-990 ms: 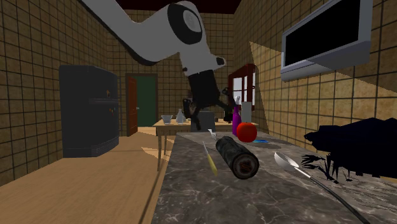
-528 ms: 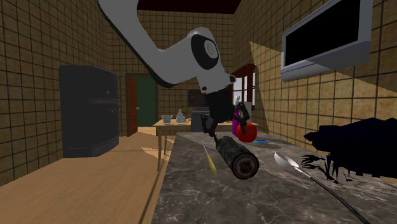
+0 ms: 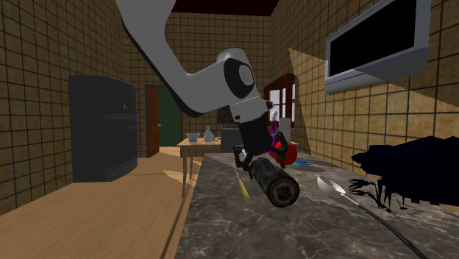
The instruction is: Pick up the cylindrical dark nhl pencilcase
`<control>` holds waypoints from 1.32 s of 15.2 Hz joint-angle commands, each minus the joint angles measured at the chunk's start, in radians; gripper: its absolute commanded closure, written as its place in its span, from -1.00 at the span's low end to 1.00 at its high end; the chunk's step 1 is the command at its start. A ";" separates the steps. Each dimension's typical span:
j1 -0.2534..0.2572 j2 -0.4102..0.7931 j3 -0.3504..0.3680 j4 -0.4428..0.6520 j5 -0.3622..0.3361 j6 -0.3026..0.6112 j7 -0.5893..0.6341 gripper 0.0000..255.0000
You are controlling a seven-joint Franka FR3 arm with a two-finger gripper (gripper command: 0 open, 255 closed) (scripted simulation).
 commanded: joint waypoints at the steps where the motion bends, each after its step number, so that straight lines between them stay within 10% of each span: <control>1: 0.000 0.004 0.000 0.000 0.000 0.004 0.001 1.00; 20: 0.008 -0.061 0.006 0.072 0.027 -0.130 -0.036 1.00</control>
